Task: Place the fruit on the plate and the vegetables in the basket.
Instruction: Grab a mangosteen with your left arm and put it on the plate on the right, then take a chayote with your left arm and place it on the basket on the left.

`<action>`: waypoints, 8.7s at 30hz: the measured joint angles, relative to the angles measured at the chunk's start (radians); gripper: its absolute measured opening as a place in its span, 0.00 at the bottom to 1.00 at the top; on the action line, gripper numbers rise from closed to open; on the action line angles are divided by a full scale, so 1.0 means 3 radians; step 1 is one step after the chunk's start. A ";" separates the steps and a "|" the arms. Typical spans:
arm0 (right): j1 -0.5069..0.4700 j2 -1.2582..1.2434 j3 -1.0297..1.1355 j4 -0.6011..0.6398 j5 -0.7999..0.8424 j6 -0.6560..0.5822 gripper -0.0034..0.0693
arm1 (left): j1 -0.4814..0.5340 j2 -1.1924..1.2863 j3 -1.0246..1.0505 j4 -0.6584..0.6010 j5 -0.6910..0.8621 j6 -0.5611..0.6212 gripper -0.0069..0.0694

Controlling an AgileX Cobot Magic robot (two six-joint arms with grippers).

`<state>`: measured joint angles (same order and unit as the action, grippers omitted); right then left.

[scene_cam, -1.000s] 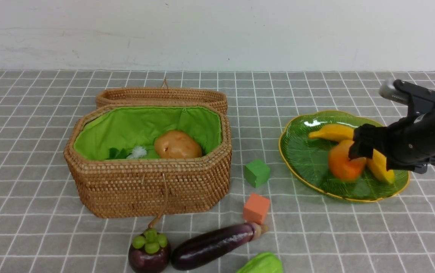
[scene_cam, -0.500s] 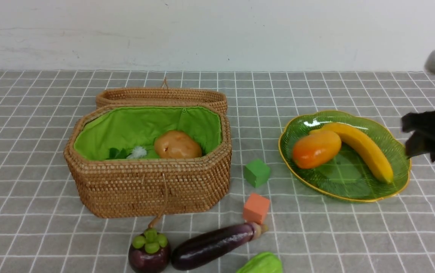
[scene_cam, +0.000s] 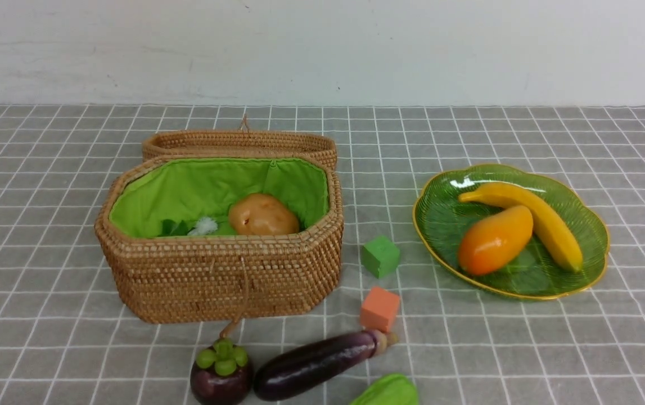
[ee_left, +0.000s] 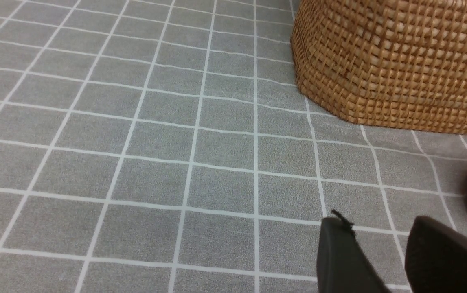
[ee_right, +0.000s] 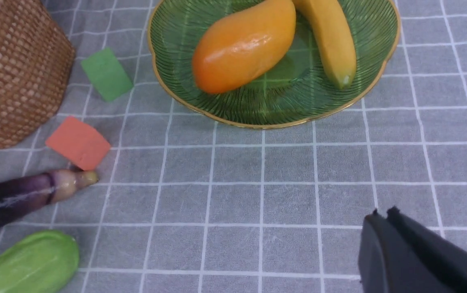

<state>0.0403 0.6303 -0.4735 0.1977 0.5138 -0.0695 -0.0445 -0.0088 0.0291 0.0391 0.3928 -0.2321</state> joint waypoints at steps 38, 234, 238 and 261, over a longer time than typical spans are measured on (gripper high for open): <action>-0.0460 -0.2137 0.1622 -0.0605 -0.0382 -0.0012 0.05 | 0.0000 0.0000 0.0000 0.0000 0.0000 0.0000 0.40; -0.0463 -0.2137 0.1628 -0.0602 -0.0416 -0.0011 0.37 | -0.2669 0.6643 -0.4711 -0.0317 0.1676 0.0565 0.80; -0.0463 -0.2137 0.1628 -0.0602 -0.0416 -0.0011 0.37 | -0.2669 0.6654 -0.4741 -0.0317 0.1826 0.0603 0.62; -0.0463 -0.2137 0.1628 -0.0602 -0.0416 -0.0011 0.37 | -0.1102 0.5726 -0.5252 0.0243 0.0866 -0.0172 0.63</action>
<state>-0.0987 -0.0110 0.0151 0.0170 0.3890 -0.0728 -0.3751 1.7089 -1.5465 0.1119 0.6526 -0.2838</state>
